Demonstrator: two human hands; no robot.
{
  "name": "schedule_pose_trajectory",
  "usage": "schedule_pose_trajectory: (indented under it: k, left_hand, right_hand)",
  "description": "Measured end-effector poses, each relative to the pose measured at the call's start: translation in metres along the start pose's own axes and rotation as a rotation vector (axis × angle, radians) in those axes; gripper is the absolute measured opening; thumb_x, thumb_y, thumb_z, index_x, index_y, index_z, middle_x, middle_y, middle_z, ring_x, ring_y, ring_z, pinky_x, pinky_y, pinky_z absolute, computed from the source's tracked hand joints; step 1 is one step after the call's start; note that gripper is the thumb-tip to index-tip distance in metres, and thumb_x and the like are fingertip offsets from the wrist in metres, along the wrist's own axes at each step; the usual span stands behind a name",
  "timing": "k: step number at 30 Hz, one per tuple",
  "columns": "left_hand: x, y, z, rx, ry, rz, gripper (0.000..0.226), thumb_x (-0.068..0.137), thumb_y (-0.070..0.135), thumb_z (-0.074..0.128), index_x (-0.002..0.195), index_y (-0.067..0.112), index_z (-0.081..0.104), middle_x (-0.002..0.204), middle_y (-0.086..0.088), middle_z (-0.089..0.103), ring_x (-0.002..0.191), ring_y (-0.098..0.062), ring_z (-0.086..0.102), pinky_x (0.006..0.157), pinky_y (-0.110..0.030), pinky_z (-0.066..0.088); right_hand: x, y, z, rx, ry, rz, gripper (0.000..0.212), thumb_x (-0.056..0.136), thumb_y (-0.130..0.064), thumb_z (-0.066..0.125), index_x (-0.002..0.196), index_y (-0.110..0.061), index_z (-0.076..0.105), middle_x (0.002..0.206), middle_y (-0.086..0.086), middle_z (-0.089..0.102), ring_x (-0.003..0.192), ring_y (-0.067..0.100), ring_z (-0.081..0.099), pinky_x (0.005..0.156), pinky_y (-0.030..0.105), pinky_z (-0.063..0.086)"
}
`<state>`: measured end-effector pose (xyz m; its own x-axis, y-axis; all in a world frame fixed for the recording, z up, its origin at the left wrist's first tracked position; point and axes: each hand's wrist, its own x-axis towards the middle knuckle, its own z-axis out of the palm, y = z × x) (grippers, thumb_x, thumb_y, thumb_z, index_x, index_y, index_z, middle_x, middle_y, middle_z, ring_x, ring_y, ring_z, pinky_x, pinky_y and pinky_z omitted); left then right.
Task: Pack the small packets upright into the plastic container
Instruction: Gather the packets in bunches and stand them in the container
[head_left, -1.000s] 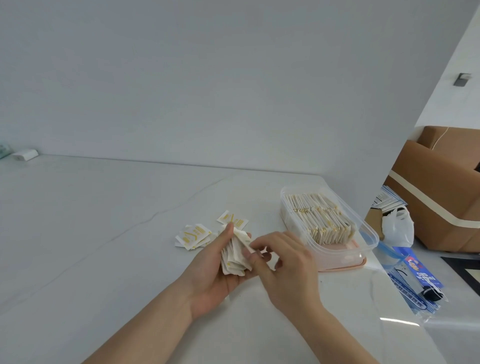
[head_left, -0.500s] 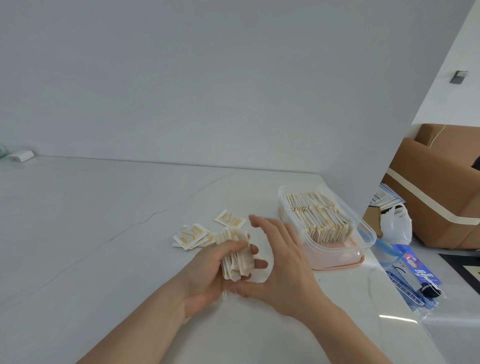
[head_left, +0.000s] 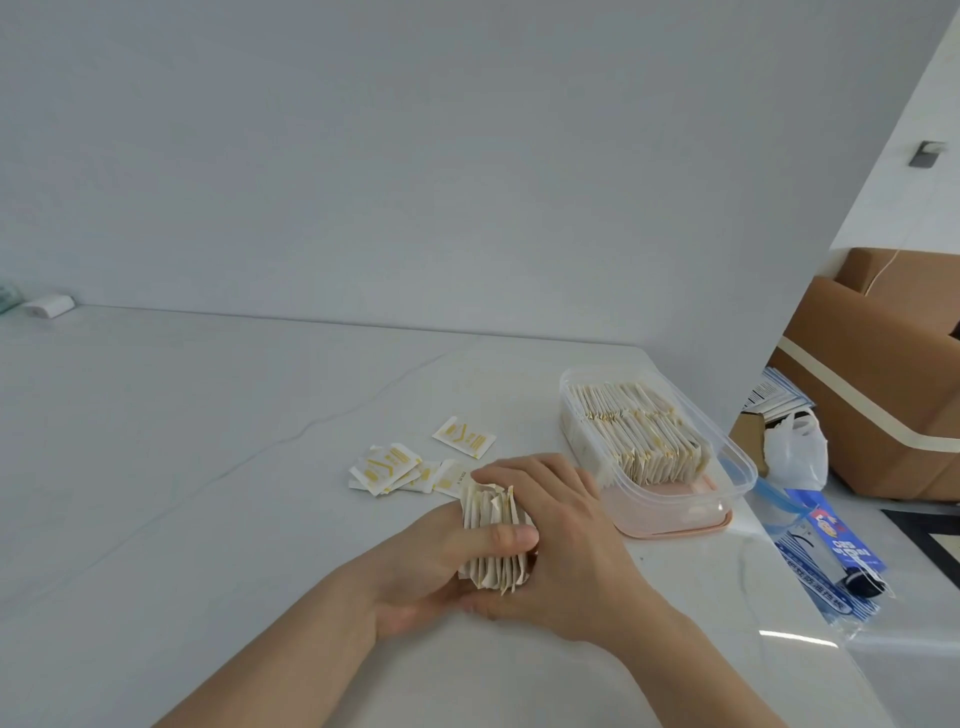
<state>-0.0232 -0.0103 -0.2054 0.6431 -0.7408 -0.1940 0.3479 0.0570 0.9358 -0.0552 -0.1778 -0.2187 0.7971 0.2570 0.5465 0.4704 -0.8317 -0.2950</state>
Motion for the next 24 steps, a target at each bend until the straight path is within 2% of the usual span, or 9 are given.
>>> schedule_pose_trajectory:
  k: [3,6,8,10,12,14,17,19,24]
  left_hand:
    - [0.002,-0.002,-0.002,0.016,-0.018,0.018,0.034,0.090,0.022,0.074,0.123,0.014,0.071,0.120,-0.012,0.071,0.118,-0.027,0.067,0.104,-0.044,0.050]
    - [0.003,-0.005,-0.003,0.042,-0.043,0.023,0.041,0.092,0.025,0.075,0.129,0.011,0.066,0.127,-0.019,0.068,0.126,-0.034,0.063,0.110,-0.049,0.046]
    - [0.004,-0.006,-0.003,0.070,0.022,0.043,0.040,0.093,0.025,0.075,0.128,0.008,0.066,0.123,-0.020,0.069,0.122,-0.036,0.066,0.104,-0.047,0.051]
    - [0.007,-0.004,-0.002,0.019,0.126,0.096,0.040,0.091,0.027,0.076,0.123,0.004,0.066,0.108,-0.016,0.070,0.103,-0.029,0.072,0.086,-0.038,0.058]
    - [0.010,-0.002,-0.002,-0.074,0.209,0.158,0.040,0.091,0.032,0.075,0.116,0.002,0.065,0.100,-0.011,0.066,0.097,-0.027,0.073,0.076,-0.033,0.056]
    - [0.013,-0.001,-0.001,-0.132,0.273,0.229,0.031,0.096,0.030,0.067,0.111,0.003,0.066,0.100,-0.010,0.068,0.103,-0.028,0.074,0.076,-0.030,0.055]
    - [0.014,-0.002,0.000,-0.175,0.336,0.264,0.046,0.099,0.032,0.059,0.119,-0.009,0.064,0.110,-0.020,0.071,0.109,-0.029,0.072,0.088,-0.037,0.057]
    - [0.013,-0.001,0.004,-0.187,0.352,0.267,0.053,0.097,0.039,0.060,0.120,-0.009,0.064,0.111,-0.023,0.071,0.107,-0.030,0.072,0.094,-0.042,0.055]
    - [0.023,0.011,0.019,-0.171,0.299,0.317,0.043,0.100,0.046,0.060,0.100,0.004,0.068,0.092,-0.014,0.067,0.094,-0.028,0.062,0.084,-0.036,0.047]
  right_hand:
    - [0.000,0.001,0.001,-0.021,0.033,0.011,0.083,0.049,-0.059,0.085,0.124,-0.027,0.064,0.112,-0.024,0.064,0.113,0.008,0.052,0.094,0.030,0.042]
    - [0.001,-0.003,0.000,-0.050,0.057,0.004,0.079,0.048,-0.058,0.083,0.119,-0.027,0.066,0.113,-0.022,0.064,0.111,0.009,0.052,0.092,0.027,0.040]
    - [0.001,-0.005,0.001,-0.081,0.075,0.023,0.080,0.051,-0.060,0.080,0.121,-0.026,0.067,0.120,-0.018,0.061,0.112,0.010,0.054,0.091,0.029,0.042]
    - [0.001,-0.005,0.001,-0.065,0.101,0.087,0.086,0.054,-0.060,0.078,0.132,-0.028,0.060,0.126,-0.017,0.054,0.113,0.010,0.053,0.092,0.029,0.043]
    - [0.001,-0.006,0.002,-0.014,0.168,0.141,0.081,0.058,-0.053,0.080,0.132,-0.029,0.056,0.122,-0.017,0.050,0.111,0.009,0.052,0.092,0.026,0.044]
    - [0.002,-0.009,0.005,0.028,0.249,0.135,0.060,0.065,-0.041,0.081,0.119,-0.025,0.062,0.112,-0.016,0.055,0.102,0.013,0.056,0.085,0.031,0.051]
    - [0.005,-0.019,0.009,-0.003,0.320,0.081,0.038,0.072,-0.034,0.081,0.105,-0.020,0.070,0.102,-0.013,0.064,0.093,0.016,0.058,0.077,0.035,0.051]
    - [0.006,-0.025,0.009,-0.043,0.316,0.067,0.038,0.074,-0.037,0.080,0.106,-0.019,0.072,0.103,-0.013,0.067,0.092,0.016,0.058,0.077,0.034,0.050]
    - [0.009,-0.018,-0.011,0.054,0.312,0.134,0.041,0.073,-0.028,0.078,0.113,-0.024,0.073,0.097,-0.011,0.071,0.080,0.012,0.065,0.067,0.033,0.055]
